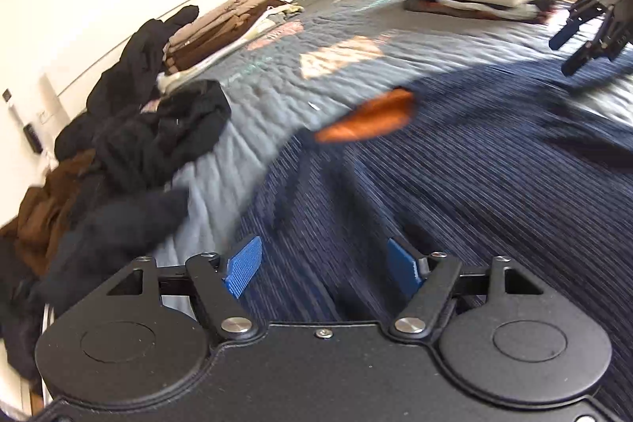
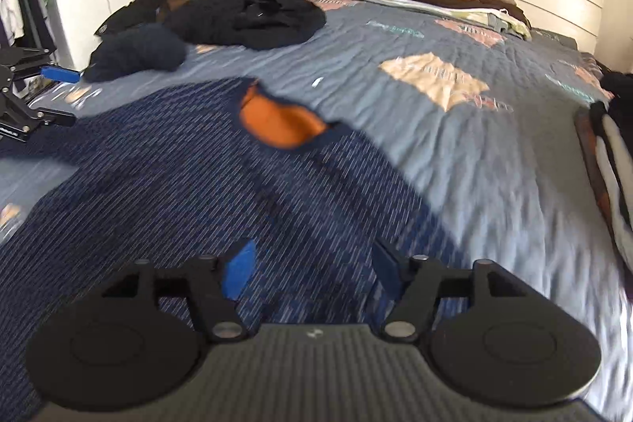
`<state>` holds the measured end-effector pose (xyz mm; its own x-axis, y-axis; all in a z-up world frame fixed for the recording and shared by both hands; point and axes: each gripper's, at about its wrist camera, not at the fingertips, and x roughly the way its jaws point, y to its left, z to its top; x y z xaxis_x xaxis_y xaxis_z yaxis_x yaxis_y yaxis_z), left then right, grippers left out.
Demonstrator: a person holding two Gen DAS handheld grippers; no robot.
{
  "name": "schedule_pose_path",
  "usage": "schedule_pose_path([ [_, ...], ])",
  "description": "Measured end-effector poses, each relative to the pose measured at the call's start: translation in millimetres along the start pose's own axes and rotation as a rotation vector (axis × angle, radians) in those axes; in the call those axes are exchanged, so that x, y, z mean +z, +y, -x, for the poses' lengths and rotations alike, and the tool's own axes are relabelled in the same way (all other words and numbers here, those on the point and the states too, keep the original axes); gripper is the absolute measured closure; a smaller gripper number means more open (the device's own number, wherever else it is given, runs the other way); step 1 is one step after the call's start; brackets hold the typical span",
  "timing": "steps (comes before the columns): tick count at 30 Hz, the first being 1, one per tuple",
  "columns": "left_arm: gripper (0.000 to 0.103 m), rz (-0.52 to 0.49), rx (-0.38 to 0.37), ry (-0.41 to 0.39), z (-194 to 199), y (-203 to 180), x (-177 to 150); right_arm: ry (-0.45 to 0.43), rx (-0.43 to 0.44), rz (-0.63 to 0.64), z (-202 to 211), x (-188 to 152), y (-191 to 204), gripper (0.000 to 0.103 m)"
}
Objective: Fold clothes
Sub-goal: 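Pull the collar to straighten the shirt with the left gripper and release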
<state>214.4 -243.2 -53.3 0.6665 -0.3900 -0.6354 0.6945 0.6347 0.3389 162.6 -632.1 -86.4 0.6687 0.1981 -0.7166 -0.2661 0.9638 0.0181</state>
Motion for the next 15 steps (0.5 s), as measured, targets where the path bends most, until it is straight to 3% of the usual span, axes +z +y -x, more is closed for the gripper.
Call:
schedule_pose_path([
  [5,0.026,0.114,0.008,-0.008,72,-30,-43,0.065,-0.051,-0.144,62,-76,31,0.030],
  [9,0.026,0.175,0.041,0.008,111,-20,-62,0.158,-0.065,-0.262,85,-130,49,0.030],
  [15,0.023,0.280,0.103,-0.082,184,0,-82,0.191,-0.147,-0.347,111,-170,78,0.030],
])
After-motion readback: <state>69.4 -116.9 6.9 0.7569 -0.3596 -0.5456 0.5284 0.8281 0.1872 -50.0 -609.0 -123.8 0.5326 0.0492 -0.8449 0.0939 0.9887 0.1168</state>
